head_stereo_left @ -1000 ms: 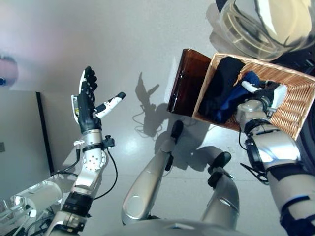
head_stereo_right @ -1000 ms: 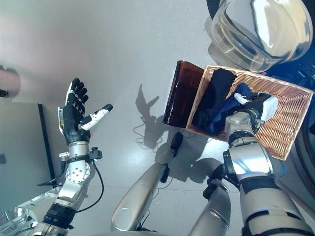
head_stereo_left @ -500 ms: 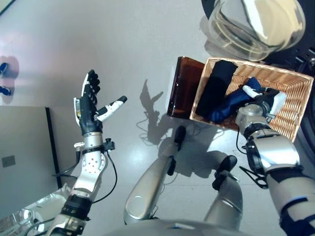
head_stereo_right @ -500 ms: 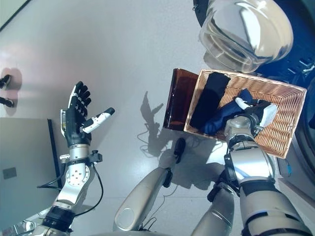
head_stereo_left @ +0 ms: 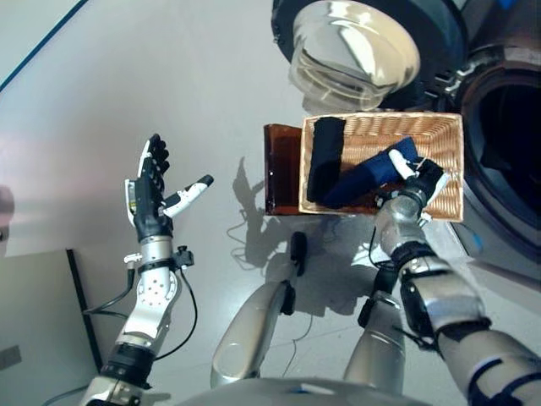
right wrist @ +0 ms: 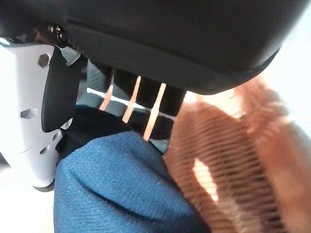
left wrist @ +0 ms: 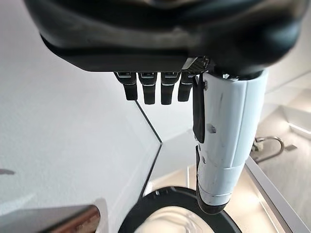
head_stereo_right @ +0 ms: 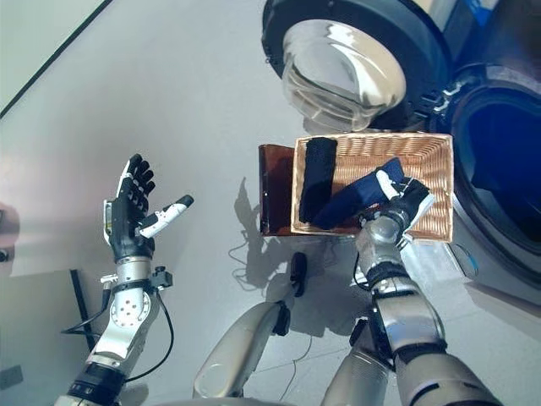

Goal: Pick up the clothes and place them into the washing machine

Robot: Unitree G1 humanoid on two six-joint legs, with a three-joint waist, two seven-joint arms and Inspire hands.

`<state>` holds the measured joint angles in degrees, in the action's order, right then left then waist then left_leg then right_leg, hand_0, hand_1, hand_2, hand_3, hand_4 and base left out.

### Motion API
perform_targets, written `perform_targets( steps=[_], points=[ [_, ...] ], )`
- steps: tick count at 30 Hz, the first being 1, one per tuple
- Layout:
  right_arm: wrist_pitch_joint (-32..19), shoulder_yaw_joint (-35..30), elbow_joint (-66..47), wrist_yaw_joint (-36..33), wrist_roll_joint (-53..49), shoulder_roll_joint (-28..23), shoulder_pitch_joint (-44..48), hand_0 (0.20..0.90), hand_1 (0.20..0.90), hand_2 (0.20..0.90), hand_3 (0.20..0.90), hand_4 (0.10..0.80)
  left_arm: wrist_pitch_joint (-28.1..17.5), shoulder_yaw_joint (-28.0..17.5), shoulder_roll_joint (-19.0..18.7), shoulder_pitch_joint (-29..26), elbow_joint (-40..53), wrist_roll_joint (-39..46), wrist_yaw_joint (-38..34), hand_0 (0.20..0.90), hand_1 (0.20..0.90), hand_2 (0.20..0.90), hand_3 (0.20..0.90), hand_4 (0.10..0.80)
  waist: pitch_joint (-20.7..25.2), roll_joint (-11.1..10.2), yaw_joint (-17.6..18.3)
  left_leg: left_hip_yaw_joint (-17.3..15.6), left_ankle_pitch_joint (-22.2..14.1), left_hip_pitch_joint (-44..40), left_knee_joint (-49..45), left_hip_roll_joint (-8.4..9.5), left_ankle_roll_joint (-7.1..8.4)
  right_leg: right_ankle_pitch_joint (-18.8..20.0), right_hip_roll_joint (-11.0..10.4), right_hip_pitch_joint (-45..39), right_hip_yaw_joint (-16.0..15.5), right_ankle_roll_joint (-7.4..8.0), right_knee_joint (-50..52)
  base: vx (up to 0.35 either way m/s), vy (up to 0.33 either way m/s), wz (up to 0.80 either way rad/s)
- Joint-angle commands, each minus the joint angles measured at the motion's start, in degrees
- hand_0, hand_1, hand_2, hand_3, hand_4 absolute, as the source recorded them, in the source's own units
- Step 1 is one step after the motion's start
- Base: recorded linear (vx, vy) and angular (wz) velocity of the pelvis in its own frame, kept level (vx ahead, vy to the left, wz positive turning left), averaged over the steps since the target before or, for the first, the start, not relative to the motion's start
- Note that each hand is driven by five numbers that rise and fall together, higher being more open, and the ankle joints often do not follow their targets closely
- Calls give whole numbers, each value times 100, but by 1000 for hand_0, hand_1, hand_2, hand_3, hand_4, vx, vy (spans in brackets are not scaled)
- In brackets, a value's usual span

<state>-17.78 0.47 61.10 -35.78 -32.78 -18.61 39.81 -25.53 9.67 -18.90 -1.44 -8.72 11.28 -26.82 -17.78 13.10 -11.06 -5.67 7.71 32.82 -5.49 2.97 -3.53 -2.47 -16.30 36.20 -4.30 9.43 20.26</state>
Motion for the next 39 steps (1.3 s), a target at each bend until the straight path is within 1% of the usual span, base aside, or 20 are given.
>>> perform_targets(
  steps=[1, 2, 3, 5, 8, 9, 11, 14, 16, 18, 19, 20, 21, 23, 26, 29, 34, 36, 37, 39],
  points=[
    [-862, -131, -774, -59, 20, -256, -251, 200, 200, 200, 200, 300, -645, -500, -20, 3, -18, 68, -133, 900, 900, 900, 900, 800, 391, 71, 91, 32, -661, 219, -466, 5, 433, 503, 27, -394, -44, -355, -903, -24, -23, -24],
    [-855, -133, -793, -78, 38, -249, -260, 200, 200, 200, 200, 300, -650, -498, -21, 1, -25, 70, -130, 900, 900, 900, 900, 800, 392, 71, 88, 31, -662, 219, -468, 4, 434, 503, 29, -393, -42, -355, -902, -26, -25, -18],
    [-979, -261, -1127, -159, 63, -181, -368, 200, 200, 200, 200, 300, -687, -521, -2, 19, -32, 63, -164, 900, 900, 900, 900, 800, 365, 88, 137, 4, -667, 219, -476, -16, 436, 496, 53, -365, -17, -364, -887, -25, -22, -11],
    [-1109, -445, -1348, -256, 66, -175, -488, 200, 200, 200, 200, 300, -720, -519, 31, 42, -60, 87, -148, 900, 900, 900, 900, 800, 336, 112, 192, -21, -677, 246, -525, -46, 431, 491, 106, -306, 22, -382, -844, -38, -35, -9],
    [-1479, -849, -1857, -337, 4, -94, -641, 200, 200, 200, 200, 300, -776, -496, 90, 59, -162, 127, -154, 900, 900, 900, 900, 800, 272, 137, 301, -77, -660, 235, -518, -115, 439, 472, 202, -237, 75, -395, -829, -44, -63, -19],
    [-1567, -962, -1800, -467, 84, -173, -617, 200, 200, 200, 200, 300, -819, -484, 91, 42, -193, 155, -117, 900, 900, 900, 900, 800, 273, 154, 308, -85, -644, 221, -494, -146, 452, 461, 232, -224, 79, -402, -836, -30, -68, -21],
    [-1569, -964, -1798, -474, 91, -173, -612, 200, 200, 200, 200, 300, -822, -482, 91, 36, -198, 157, -116, 900, 900, 900, 900, 800, 270, 155, 303, -86, -643, 219, -491, -149, 454, 462, 235, -225, 81, -404, -837, -15, -37, -10],
    [-1740, -1215, -1669, -534, -83, -330, -493, 200, 200, 200, 200, 300, -855, -513, 85, 79, -100, 176, -63, 900, 900, 900, 900, 800, 303, 171, 326, -62, -650, 211, -494, -209, 477, 395, 305, -183, 84, -431, -796, -19, -65, -7],
    [-1766, -1204, -1655, -562, -84, -399, -433, 200, 200, 200, 200, 300, -874, -567, 76, 53, -58, 187, -63, 900, 900, 900, 900, 800, 285, 174, 338, -64, -689, 285, -635, -243, 482, 350, 331, -96, 87, -453, -675, -52, -61, -7],
    [-1791, -1134, -1691, -582, -104, -502, -316, 200, 200, 200, 200, 300, -876, -636, 55, -48, 13, 141, -149, 900, 900, 900, 900, 800, 133, 123, 442, -97, -982, 658, -1473, -337, 469, 104, 431, 224, 158, -568, -29, -125, -109, -3],
    [-1813, -1133, -1636, -572, -159, -534, -235, 200, 200, 200, 200, 300, -880, -662, 59, -99, 19, 138, -182, 900, 900, 900, 900, 800, 73, 98, 479, -104, -1131, 833, -1844, -392, 491, -24, 466, 382, 181, -608, 292, -18, -129, 9],
    [-1819, -1128, -1574, -582, -194, -570, -174, 200, 200, 200, 200, 300, -874, -706, 63, -141, 42, 130, -201, 900, 900, 900, 900, 800, 78, 62, 489, -62, -1398, 924, -2200, -438, 549, -271, 499, 463, 211, -615, 609, -12, -127, 18],
    [-1852, -1123, -1493, -598, -280, -579, -77, 200, 200, 200, 200, 300, -867, -721, 55, -174, 65, 100, -236, 900, 900, 900, 900, 800, 34, 36, 517, -34, -1547, 1030, -2550, -490, 556, -407, 553, 583, 225, -674, 966, 13, -113, 19],
    [-1906, -1047, -1338, -560, -375, -630, 94, 200, 200, 200, 200, 300, -868, -796, 77, -227, 139, 84, -295, 900, 900, 900, 900, 800, 1, -14, 561, -23, -1798, 1345, -3122, -586, 616, -597, 570, 892, 234, -730, 1499, -70, -94, 18],
    [-1915, -946, -1011, -589, -499, -776, 424, 200, 200, 200, 200, 300, -843, -846, 35, -221, 297, 1, -336, 900, 900, 900, 900, 800, 34, -81, 549, 8, -2050, 1567, -3589, -650, 628, -770, 617, 1086, 213, -783, 1863, -36, -79, 3],
    [-1924, -832, -750, -575, -697, -894, 806, 200, 200, 200, 200, 300, -821, -852, 2, -126, 491, -52, -334, 900, 900, 900, 900, 800, 21, -76, 486, 33, -2212, 1707, -3866, -721, 599, -868, 659, 1256, 191, -817, 2092, -10, -48, 0],
    [-2000, -848, -656, -687, -914, -1033, 1212, 200, 200, 200, 200, 300, -831, -823, -65, 2, 584, -26, -331, 900, 900, 900, 900, 800, -5, -22, 413, 16, -2238, 1774, -3852, -728, 586, -921, 695, 1374, 183, -843, 2157, 12, -23, -4],
    [-1963, -866, -449, -802, -1016, -1317, 1601, 200, 200, 200, 200, 300, -862, -741, -142, 73, 639, 43, -295, 900, 900, 900, 900, 800, 19, 60, 322, 24, -2148, 1786, -3669, -669, 590, -923, 680, 1409, 172, -844, 2092, 29, -28, 1],
    [-1961, -857, -420, -788, -1034, -1339, 1628, 200, 200, 200, 200, 300, -862, -740, -136, 66, 643, 49, -290, 900, 900, 900, 900, 800, 18, 67, 320, 25, -2141, 1789, -3660, -667, 590, -919, 678, 1412, 171, -844, 2086, 23, -13, 9],
    [-1829, -669, -171, -694, -1164, -1681, 1987, 200, 200, 200, 200, 300, -905, -737, -201, 109, 752, 83, -284, 900, 900, 900, 900, 800, 32, 130, 212, 35, -2042, 1780, -3488, -625, 591, -903, 654, 1464, 159, -841, 2044, 13, -13, 8]
  ],
)
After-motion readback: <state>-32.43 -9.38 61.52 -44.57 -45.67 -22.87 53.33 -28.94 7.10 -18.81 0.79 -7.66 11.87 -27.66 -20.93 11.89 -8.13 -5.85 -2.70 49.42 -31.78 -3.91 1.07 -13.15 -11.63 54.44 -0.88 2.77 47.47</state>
